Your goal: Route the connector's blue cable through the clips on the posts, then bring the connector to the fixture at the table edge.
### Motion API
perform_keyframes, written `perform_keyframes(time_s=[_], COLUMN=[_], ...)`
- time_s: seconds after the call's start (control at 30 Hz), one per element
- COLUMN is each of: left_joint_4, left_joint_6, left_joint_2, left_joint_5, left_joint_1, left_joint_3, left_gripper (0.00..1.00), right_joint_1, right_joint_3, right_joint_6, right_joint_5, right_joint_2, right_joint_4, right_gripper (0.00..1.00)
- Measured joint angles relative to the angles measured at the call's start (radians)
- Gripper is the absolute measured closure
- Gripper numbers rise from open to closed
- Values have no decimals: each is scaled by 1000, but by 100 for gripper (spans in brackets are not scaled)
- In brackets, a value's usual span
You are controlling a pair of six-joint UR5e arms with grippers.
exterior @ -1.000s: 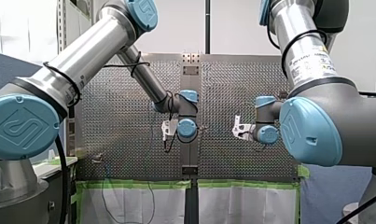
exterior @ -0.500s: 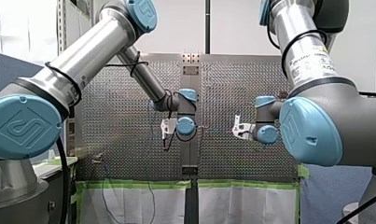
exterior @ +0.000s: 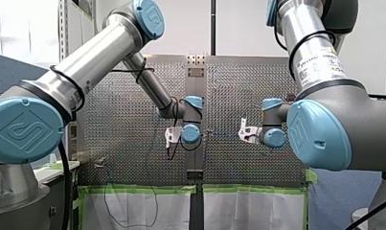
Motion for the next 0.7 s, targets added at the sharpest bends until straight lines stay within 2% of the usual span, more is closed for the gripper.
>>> perform_keyframes(time_s=[0.37, 0.7], left_joint_4=[-42, -51], left_joint_6=[-10, -3], left_joint_2=[-4, -5], left_joint_5=[15, 26], left_joint_1=[3, 12], left_joint_3=[79, 94], left_gripper=[100, 100], right_joint_1=[-11, -32], right_joint_3=[-2, -13], right_joint_6=[3, 5], right_joint_5=[0, 0], right_joint_2=[0, 0], right_joint_4=[-3, -6], right_gripper=[100, 100])
